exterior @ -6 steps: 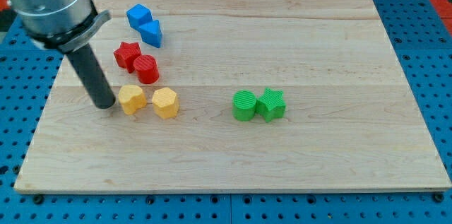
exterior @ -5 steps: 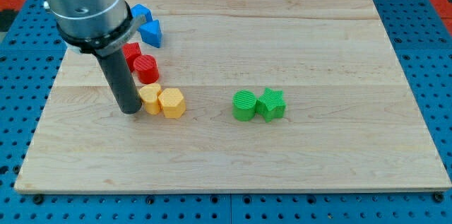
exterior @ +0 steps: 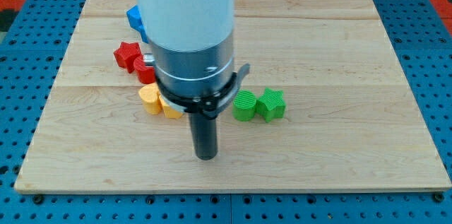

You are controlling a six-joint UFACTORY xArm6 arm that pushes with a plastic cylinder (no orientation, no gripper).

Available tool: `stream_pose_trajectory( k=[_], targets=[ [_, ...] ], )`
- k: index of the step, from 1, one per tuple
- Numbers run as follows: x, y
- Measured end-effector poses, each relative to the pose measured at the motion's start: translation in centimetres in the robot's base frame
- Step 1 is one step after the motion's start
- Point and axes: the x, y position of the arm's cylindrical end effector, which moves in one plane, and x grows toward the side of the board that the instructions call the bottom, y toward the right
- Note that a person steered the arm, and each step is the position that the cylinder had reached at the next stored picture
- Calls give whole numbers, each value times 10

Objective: Nudge the yellow heart a bit up

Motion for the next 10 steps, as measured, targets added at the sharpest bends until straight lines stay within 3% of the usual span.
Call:
stream_pose_trajectory(
  k=[6, 8, 10],
  targets=[
    [2, -8],
    [0, -96],
    [-129, -139]
  ],
)
